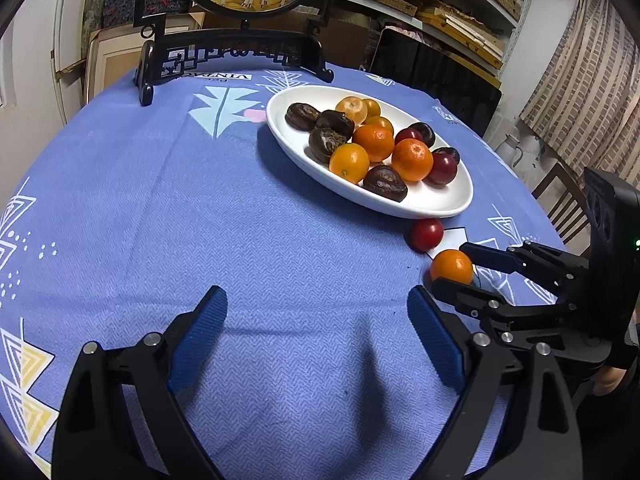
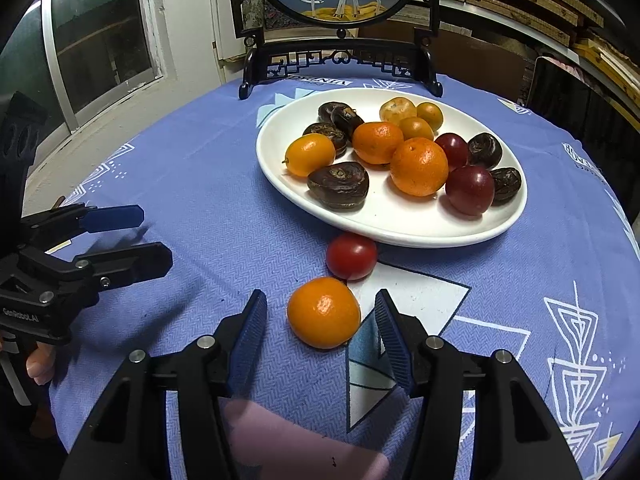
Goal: Organize fruits
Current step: 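Move the right tool toward the mandarin beside the red cherry tomato, then grasp the mandarin with the right tool and lift it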
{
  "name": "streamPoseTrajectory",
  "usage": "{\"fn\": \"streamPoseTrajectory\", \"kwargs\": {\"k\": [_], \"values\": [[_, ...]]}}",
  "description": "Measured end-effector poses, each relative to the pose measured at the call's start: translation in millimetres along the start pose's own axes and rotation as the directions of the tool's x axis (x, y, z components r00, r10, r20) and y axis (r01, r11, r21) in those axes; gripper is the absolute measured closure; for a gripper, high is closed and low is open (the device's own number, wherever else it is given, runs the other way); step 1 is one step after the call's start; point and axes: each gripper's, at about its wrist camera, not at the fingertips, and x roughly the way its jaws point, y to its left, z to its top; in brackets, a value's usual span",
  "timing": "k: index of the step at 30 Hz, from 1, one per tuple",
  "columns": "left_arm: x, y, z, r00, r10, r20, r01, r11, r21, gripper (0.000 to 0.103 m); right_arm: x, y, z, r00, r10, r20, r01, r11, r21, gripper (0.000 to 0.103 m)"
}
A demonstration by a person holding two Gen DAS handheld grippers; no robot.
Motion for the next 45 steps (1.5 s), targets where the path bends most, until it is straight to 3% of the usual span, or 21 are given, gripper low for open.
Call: {"fn": "streamPoseTrajectory", "kwargs": {"k": [11,15,21,26,30,35,45], "values": [[-0.5,1.3,0.0,1.0,-0.004,0.001,0.004,1.0,-0.004,0.014,3.3,-1.2,2.3,1.0,-0.008,-0.006,0.009,1.0,0.009,0.046],[-0.1,1.9,-0.1,1.0,-0.005,0.003,0.005,1.0,-0.007,0.014,6.7,-0.6,2.6,1.0,-0.008,-0.019,0.008,1.0,0.0,0.066],[2.4,1.2,-0.7,1.0,0.005,-0.004,-0.005,1.0,-0.005,0.014,-0.3,1.6,0.7,0.999,-0.042,0.014,0.042,0.999,-0.015,0.066],[5.1,-7.6,-2.0,0.998,0.056,-0.007,-0.056,0.998,0.043,0.014,-7.0,-1.6,-2.4,0.998,-0.046,0.033,0.046,0.999,-0.009,0.066],[7.3,-21.5,-2.8,0.995,0.101,-0.005,-0.1,0.989,0.106,0.014,-13.6,-10.9,-6.6,0.998,-0.048,0.048,0.048,0.999,0.009,0.066],[13.7,-43.9,3.6,0.996,0.083,-0.019,-0.08,0.988,0.134,0.014,-25.2,-23.3,-12.5,0.994,-0.068,0.083,0.067,0.998,0.019,0.066],[60.9,-120.1,26.8,0.992,0.12,-0.029,-0.109,0.961,0.254,0.014,-50.8,-93.7,-35.8,0.987,-0.097,0.126,0.078,0.985,0.151,0.066]]}}
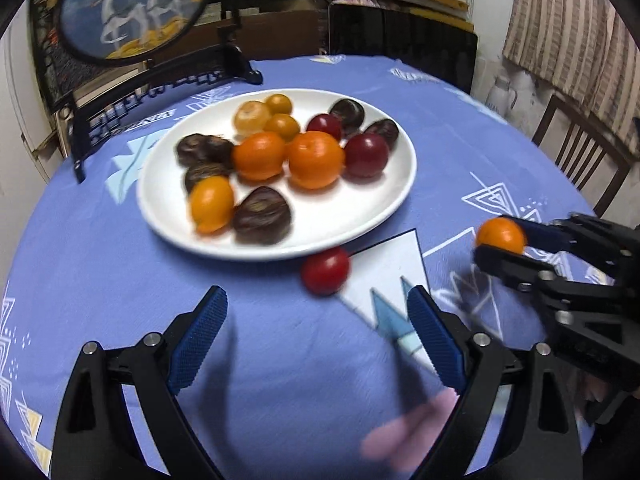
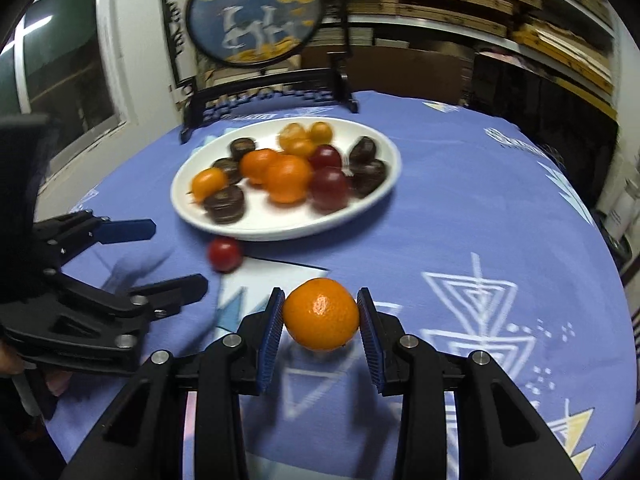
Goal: Organize fruits
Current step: 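Grasp the mandarin with the right tool and lift it, then grasp the red cherry tomato with the left tool while the right tool holds the mandarin, then place the cherry tomato and mandarin on the white plate and open both tools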
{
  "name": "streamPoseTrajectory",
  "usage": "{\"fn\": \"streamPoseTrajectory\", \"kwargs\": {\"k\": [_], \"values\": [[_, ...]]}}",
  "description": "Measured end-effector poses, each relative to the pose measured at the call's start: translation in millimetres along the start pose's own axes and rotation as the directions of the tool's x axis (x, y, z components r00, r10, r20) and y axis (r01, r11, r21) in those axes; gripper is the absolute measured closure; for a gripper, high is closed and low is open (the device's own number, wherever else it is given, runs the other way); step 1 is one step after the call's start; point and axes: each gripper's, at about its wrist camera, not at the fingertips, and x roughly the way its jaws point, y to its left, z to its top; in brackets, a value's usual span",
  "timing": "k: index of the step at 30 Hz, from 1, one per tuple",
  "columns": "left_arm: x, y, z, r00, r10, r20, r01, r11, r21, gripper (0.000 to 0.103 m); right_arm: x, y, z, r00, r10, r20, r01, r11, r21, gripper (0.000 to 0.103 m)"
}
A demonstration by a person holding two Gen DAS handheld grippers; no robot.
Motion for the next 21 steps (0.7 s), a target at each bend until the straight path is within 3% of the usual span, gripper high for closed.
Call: {"fn": "streamPoseTrajectory", "kwargs": {"k": [11,14,15,16,18,21], "values": [[26.1,-7.4,12.4,0.994,0.098,-0.037,-0.1,0.994,-0.041,0.016,-6.6,-15.2,-2.2,0.999,0.003,0.034,-0.004,1.0,0.017,0.066],[31.6,-3.1,13.6,0.994,0.093,-0.056,-0.096,0.993,-0.068,0.032,-7.8,-16.4,-2.9,0.999,0.01,0.037,-0.011,1.0,0.022,0.066],[34.3,-1.8,13.7,0.995,0.079,-0.067,-0.084,0.994,-0.072,0.052,-7.9,-16.3,-2.5,0.999,0.012,0.038,-0.013,1.0,0.023,0.066],[35.6,-2.2,13.9,0.995,0.066,-0.073,-0.071,0.995,-0.072,0.063,-8.4,-16.5,-3.0,0.999,0.012,0.038,-0.013,1.0,0.022,0.066],[33.3,-5.2,13.8,0.996,0.06,-0.063,-0.063,0.996,-0.056,0.074,-8.3,-16.5,-2.9,0.999,0.012,0.039,-0.013,1.0,0.021,0.066],[32.0,-4.6,12.6,0.997,0.05,-0.064,-0.054,0.997,-0.058,0.074,-8.4,-16.5,-2.8,0.999,0.011,0.039,-0.012,1.0,0.022,0.066]]}}
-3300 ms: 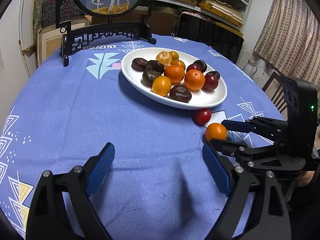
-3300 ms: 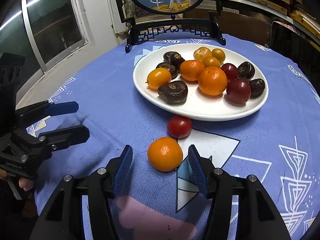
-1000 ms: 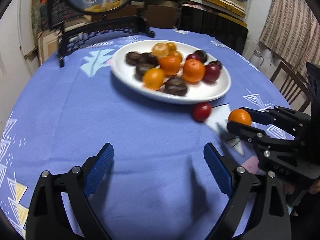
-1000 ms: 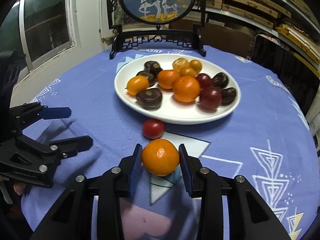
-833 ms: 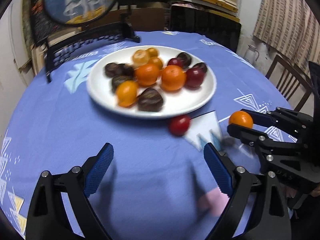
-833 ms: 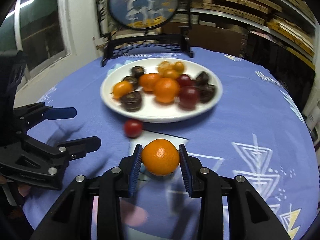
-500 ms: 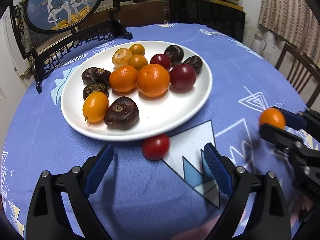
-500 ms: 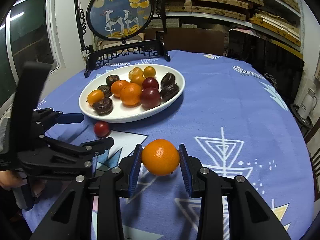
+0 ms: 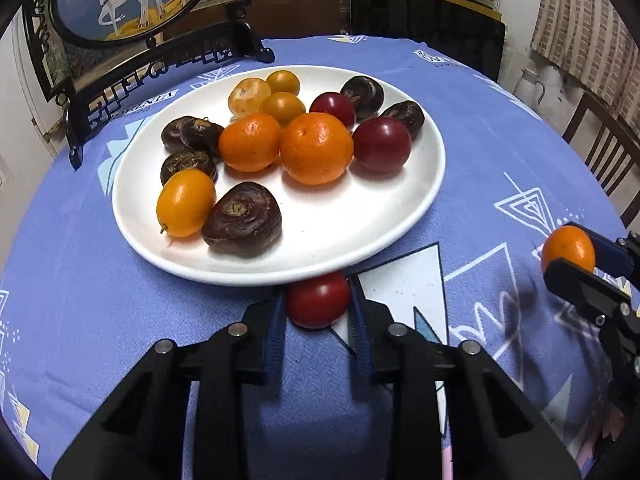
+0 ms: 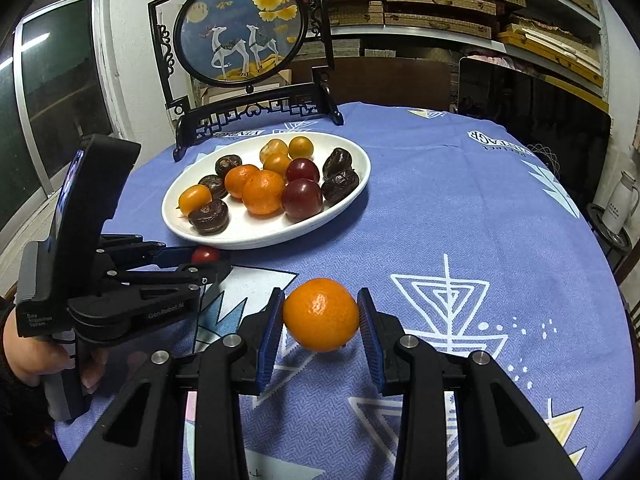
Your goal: Organize fruits
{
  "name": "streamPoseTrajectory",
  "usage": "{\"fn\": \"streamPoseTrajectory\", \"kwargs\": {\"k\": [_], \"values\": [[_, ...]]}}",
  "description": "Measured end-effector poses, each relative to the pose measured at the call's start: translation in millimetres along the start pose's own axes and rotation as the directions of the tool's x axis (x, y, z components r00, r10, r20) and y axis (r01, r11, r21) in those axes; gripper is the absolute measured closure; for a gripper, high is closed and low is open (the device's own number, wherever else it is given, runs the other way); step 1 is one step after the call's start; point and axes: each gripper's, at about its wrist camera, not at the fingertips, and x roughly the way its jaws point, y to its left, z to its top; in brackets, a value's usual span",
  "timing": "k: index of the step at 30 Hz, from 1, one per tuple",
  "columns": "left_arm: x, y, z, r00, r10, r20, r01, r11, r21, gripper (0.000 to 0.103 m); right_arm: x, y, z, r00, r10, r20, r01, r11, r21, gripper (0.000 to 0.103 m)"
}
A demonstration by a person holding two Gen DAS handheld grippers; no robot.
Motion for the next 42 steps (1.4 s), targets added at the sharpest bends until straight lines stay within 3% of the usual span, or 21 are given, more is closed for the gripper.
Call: {"fn": "streamPoseTrajectory", "kwargs": {"k": [12,20,27,33,35,37,39,42], "values": [[-38.3,16.9,-17.7,0.994,-0.091,0.054,0.094,0.995,-0.041,0.074,-1.9,11.6,0.4,0.999,-0.042,0.003,0.042,0.998,-0.051,0.066],[-63.8,49.7,-6.0,0.987,-0.079,0.139,0.091,0.993,-0.077,0.074,0.5,31.3,17.3,0.996,-0.084,0.008,0.084,0.989,-0.124,0.066],[-55.5,72.2,41.4,0.98,-0.052,0.19,0.065,0.996,-0.061,0.074,19.6,35.8,75.5,1.0,0.02,0.005,-0.02,0.996,-0.091,0.066],[-21.2,84.9,73.4,0.984,-0.053,0.172,0.066,0.995,-0.07,0.073,65.3,33.3,122.1,0.993,0.115,-0.009,-0.115,0.993,-0.025,0.065],[-9.6,84.5,76.8,0.986,-0.047,0.16,0.058,0.996,-0.064,0.059,80.1,33.0,130.0,0.991,0.135,-0.014,-0.136,0.991,-0.014,0.065],[-2.9,84.5,75.5,0.987,-0.037,0.154,0.048,0.996,-0.07,0.033,88.0,30.4,132.7,0.991,0.134,0.003,-0.134,0.991,0.009,0.05],[-3.6,84.0,70.8,0.987,-0.04,0.157,0.051,0.996,-0.068,0.032,86.7,29.3,129.0,0.989,0.145,0.012,-0.146,0.989,0.022,0.048],[-10.9,81.6,62.8,0.987,-0.015,0.161,0.026,0.998,-0.062,0.015,72.2,27.6,114.5,0.992,0.125,0.032,-0.126,0.992,0.02,0.044]]}}
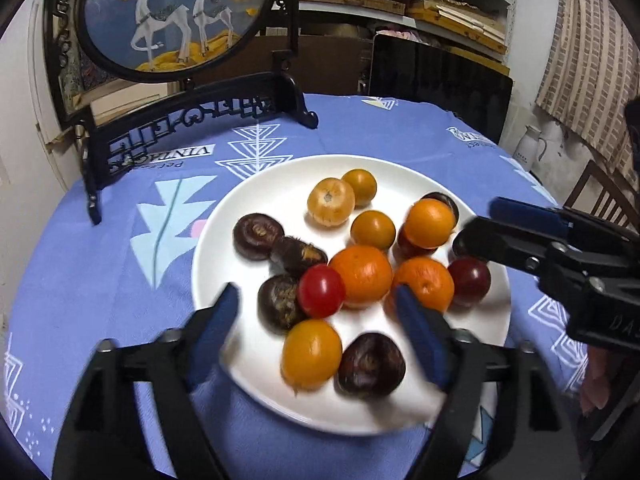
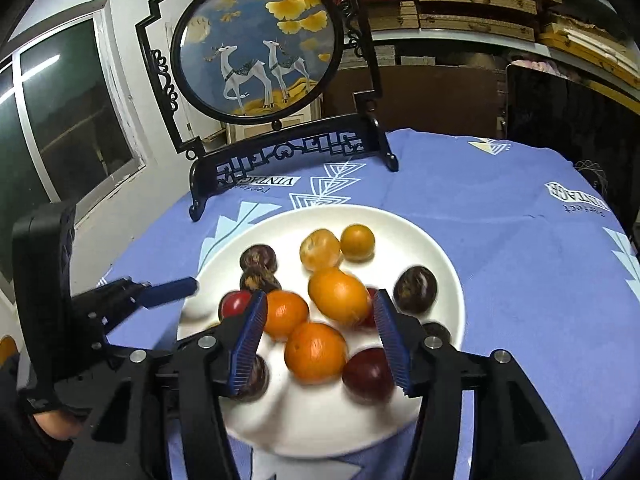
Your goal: Organize fruits
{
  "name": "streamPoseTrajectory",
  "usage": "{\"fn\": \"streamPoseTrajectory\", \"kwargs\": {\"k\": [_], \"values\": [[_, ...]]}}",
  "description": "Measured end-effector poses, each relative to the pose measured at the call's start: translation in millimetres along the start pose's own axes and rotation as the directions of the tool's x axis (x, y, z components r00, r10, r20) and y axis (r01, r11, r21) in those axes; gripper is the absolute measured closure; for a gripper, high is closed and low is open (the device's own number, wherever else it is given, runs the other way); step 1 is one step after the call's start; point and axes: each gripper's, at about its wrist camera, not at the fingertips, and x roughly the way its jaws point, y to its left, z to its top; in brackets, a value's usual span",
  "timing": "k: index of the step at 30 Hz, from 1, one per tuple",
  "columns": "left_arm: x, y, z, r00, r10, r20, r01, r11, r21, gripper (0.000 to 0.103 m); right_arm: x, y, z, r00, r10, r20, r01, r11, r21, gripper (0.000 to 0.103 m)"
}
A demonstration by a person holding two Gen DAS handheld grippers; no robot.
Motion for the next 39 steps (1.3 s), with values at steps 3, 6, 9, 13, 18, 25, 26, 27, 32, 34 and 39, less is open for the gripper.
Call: {"fn": "streamPoseTrajectory", "kwargs": {"k": [3,6,9,13,18,25,26,27,32,34,39], "values": [[-15.2,-2.6,-11.5,1.0,0.024,0.015,-0.024,1.0,-0.001,0.009,-21.0,-1.7,-17.8,1.0,-0.019,0.021,0.018,1.0,0.016,0.032],[-31.7,-7.5,-27.4,0.999,0.046,0.002,-0.046,0.999,0.006,0.007,-41.7,-2.3,-39.6,0.999,-0.025,0.027,0.024,0.999,0.031,0.018],[-46.8,-8.7,-42.4,0.997,0.077,-0.012,-0.077,0.997,-0.012,0.005,-60.0,2.1,-60.4,0.999,-0.04,0.013,0.039,0.999,0.028,0.008],[-73.6,-10.3,-60.2,0.994,0.11,0.004,-0.11,0.993,-0.037,0.005,-82.2,11.7,-79.0,0.998,-0.065,0.017,0.065,0.998,0.007,0.004],[-110.3,-12.4,-81.1,0.989,0.145,0.038,-0.142,0.987,-0.071,0.005,-111.2,23.1,-98.5,0.998,-0.065,0.023,0.065,0.998,0.003,0.004],[-151.3,-12.6,-97.6,0.983,0.172,0.071,-0.165,0.982,-0.092,0.005,-150.6,36.4,-113.5,0.995,-0.076,0.069,0.077,0.997,-0.001,0.004],[-156.4,-13.7,-99.3,0.982,0.174,0.076,-0.167,0.982,-0.09,0.005,-157.2,37.6,-115.3,0.994,-0.078,0.079,0.078,0.997,0.001,0.004],[-163.4,-15.5,-101.3,0.981,0.175,0.085,-0.168,0.982,-0.086,0.005,-162.0,38.5,-116.8,0.993,-0.08,0.085,0.08,0.997,0.001,0.004],[-188.1,-22.6,-108.7,0.975,0.188,0.12,-0.18,0.981,-0.075,0.005,-180.4,40.4,-122.1,0.989,-0.097,0.107,0.096,0.995,0.012,0.004],[-198.8,-25.6,-112.5,0.973,0.189,0.133,-0.18,0.981,-0.076,0.005,-187.7,41.1,-124.6,0.988,-0.106,0.114,0.105,0.994,0.014,0.004],[-216.8,-37.5,-120.5,0.954,0.24,0.181,-0.233,0.971,-0.055,0.005,-202.1,42.7,-133.6,0.984,-0.123,0.129,0.121,0.992,0.025,0.004]]}}
